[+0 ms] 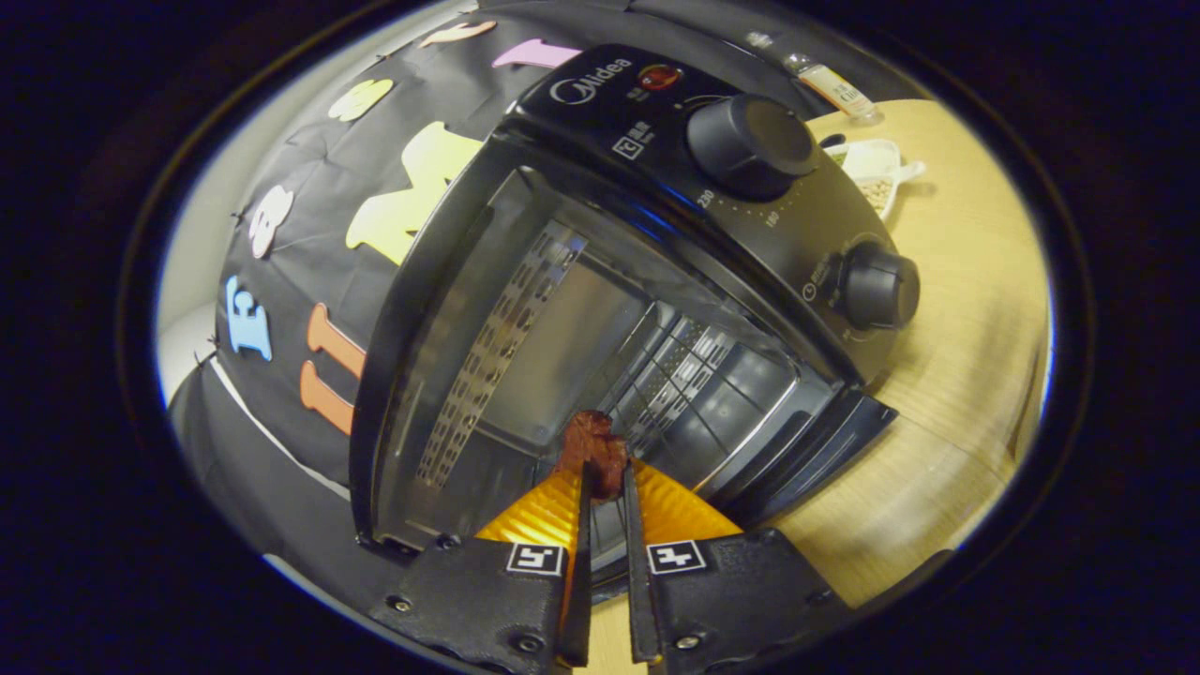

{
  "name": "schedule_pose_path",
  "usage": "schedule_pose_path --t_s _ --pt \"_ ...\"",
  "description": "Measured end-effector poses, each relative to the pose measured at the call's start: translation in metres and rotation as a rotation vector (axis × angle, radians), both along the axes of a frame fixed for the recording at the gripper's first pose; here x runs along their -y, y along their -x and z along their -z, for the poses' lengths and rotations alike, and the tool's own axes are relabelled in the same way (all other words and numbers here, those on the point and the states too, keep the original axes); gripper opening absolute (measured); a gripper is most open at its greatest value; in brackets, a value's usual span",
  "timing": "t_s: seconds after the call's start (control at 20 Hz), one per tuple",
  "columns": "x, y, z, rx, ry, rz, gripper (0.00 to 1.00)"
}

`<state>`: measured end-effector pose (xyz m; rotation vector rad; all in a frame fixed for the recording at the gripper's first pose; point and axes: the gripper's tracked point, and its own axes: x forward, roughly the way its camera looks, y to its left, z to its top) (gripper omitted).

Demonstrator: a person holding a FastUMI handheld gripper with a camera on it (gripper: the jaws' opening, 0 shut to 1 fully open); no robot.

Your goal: Open the toaster oven, put the food inside, and close the toaster oven door.

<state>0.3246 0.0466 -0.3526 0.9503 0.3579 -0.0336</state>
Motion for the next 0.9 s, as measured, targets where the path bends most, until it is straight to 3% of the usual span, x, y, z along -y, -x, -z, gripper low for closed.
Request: schedule_pose_path --t_s 0.15,0.4,0.5,0.6,0.9 --pt "0.001 0.004 -0.002 -0.005 0.13 -0.001 0.26" --pt "0.008 0.027 -0.025 0.012 0.426 0.002 0.88" --pt "0.008 0.04 -0.035 0.027 0.569 -0.008 1.0" --pt "0.005 0.057 -0.047 0.04 0.67 -0.005 1.0" --pt "-0.017 0.124 -0.042 -0.027 0.735 -0.061 1.0"
